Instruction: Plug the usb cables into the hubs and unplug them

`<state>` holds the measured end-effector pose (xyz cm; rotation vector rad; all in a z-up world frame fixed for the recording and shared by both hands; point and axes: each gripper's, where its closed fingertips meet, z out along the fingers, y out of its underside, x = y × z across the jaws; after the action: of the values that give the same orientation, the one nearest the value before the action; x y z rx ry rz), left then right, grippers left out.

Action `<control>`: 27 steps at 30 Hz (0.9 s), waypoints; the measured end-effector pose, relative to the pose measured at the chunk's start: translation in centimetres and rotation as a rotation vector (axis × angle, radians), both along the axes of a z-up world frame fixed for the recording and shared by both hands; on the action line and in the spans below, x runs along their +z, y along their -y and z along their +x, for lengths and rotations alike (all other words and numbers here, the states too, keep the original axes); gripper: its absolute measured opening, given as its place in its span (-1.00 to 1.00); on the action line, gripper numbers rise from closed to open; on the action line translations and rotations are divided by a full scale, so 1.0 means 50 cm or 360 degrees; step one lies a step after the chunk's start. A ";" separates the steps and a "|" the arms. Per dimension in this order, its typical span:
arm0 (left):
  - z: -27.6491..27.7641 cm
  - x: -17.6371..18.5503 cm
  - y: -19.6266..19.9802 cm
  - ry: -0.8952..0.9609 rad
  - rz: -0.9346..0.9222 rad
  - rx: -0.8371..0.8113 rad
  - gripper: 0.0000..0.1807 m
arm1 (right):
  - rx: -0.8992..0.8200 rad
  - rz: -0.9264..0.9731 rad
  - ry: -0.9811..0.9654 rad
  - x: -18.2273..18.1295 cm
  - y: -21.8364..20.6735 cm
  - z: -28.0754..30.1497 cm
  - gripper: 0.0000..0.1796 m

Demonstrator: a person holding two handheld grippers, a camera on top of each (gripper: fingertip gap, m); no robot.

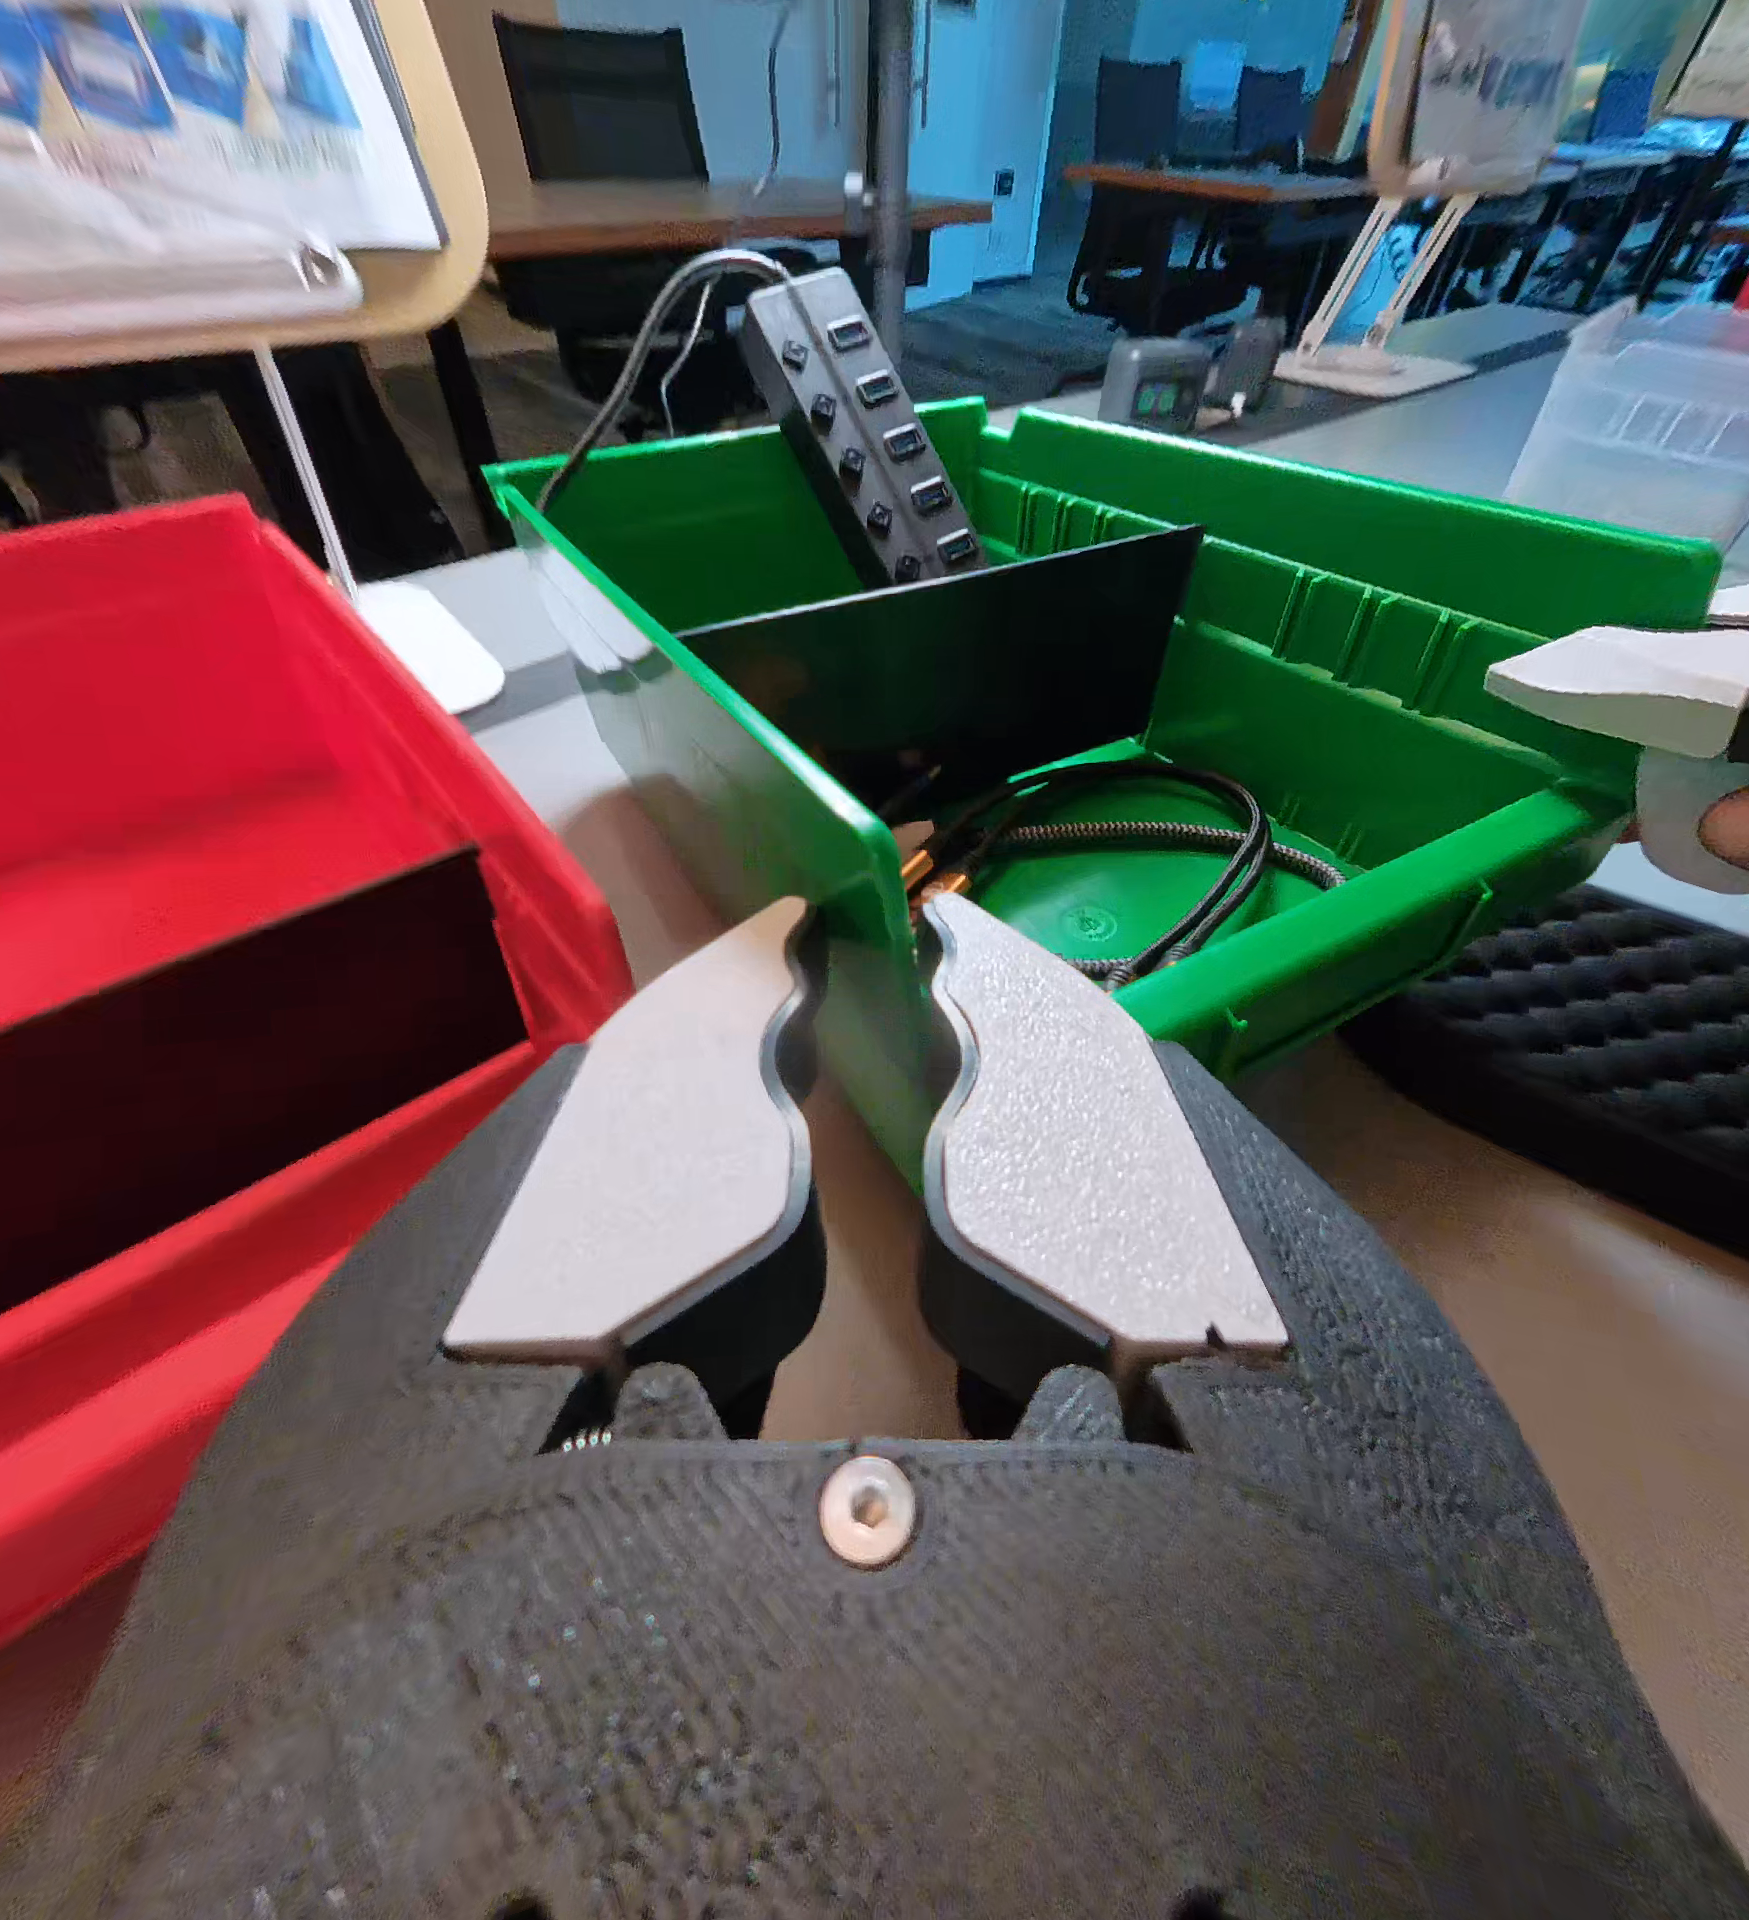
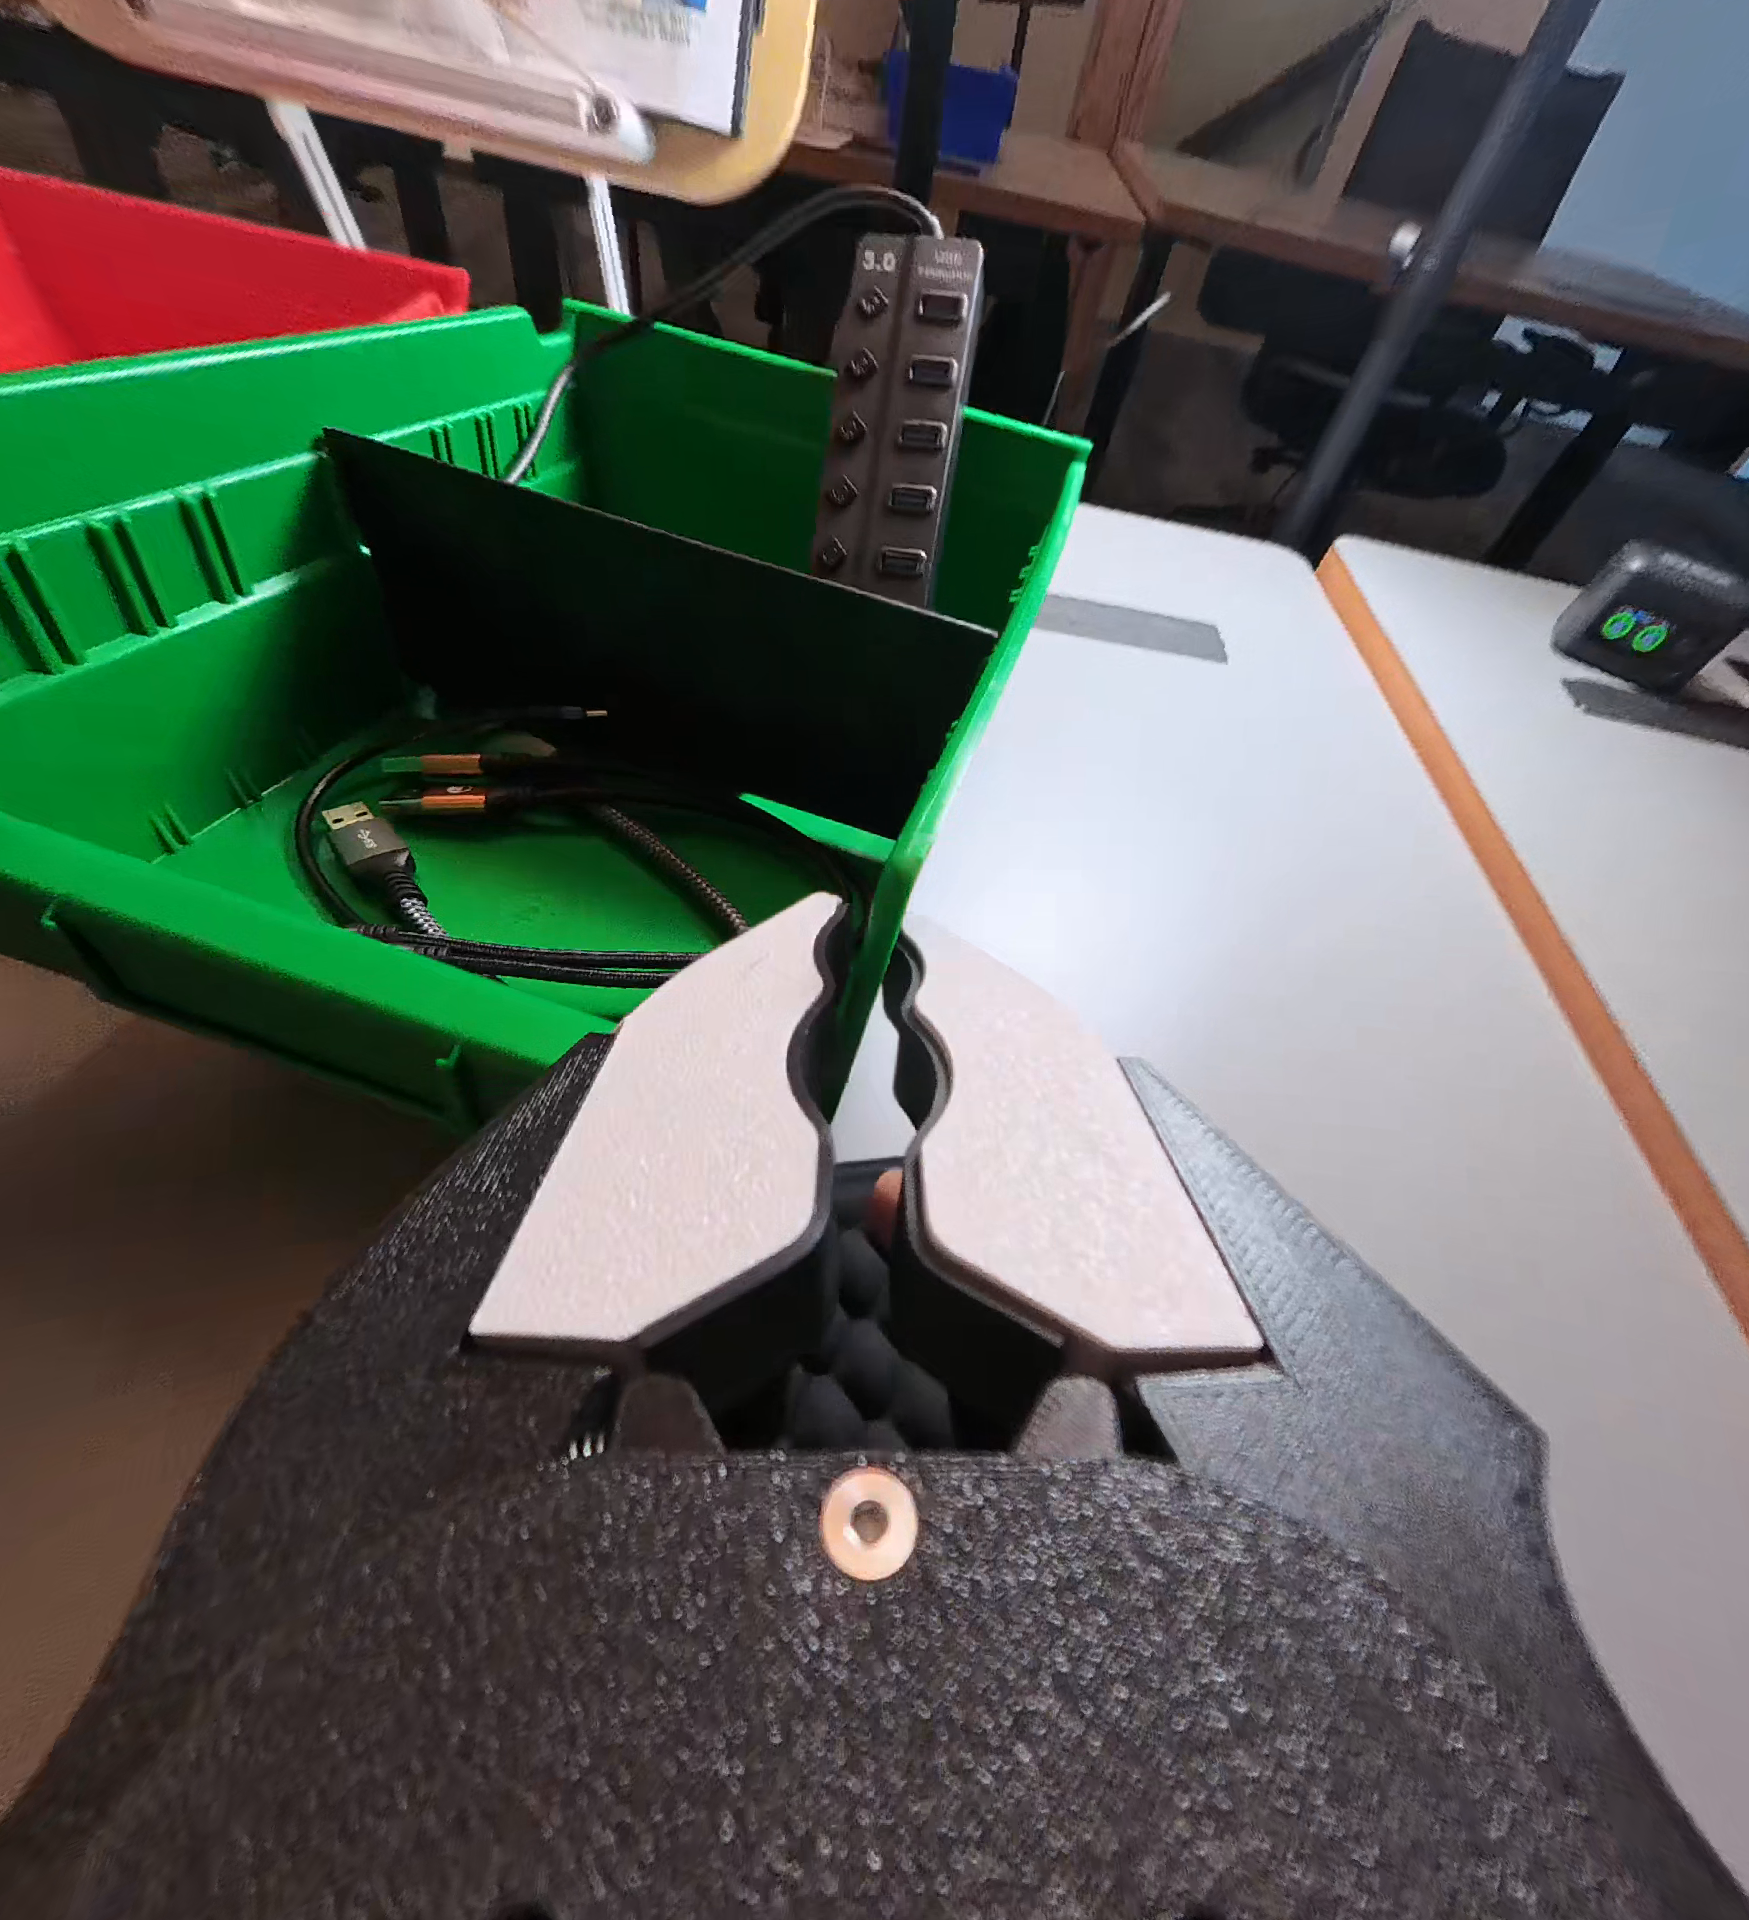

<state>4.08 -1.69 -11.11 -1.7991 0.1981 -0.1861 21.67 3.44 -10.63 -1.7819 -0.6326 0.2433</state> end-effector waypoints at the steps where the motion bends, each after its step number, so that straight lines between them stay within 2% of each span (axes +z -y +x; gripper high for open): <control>1: 0.001 0.018 0.004 -0.0004 0.0028 -0.0004 -0.82 | 0.0004 0.0026 0.0000 0.019 0.007 0.001 -0.95; 8: -0.028 0.166 0.062 -0.0092 0.0277 0.0044 -0.85 | 0.0089 0.0275 -0.0085 0.176 0.066 -0.029 -0.93; 14: -0.173 0.280 0.158 -0.0097 0.0399 0.0269 -0.85 | 0.0371 0.0388 -0.0201 0.274 0.120 -0.195 -0.92; 20: -0.360 0.334 0.300 -0.0157 0.0447 0.0646 -0.87 | 0.0732 0.0343 -0.0279 0.289 0.193 -0.425 -0.92; 27: -0.515 0.318 0.464 -0.0258 0.0395 0.1027 -0.87 | 0.1111 0.0103 -0.0371 0.218 0.296 -0.649 -0.92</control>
<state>-21.66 -24.90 4.77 -1.5456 -0.2404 0.4260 -10.79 -11.38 0.28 -1.3867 -1.0601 0.8790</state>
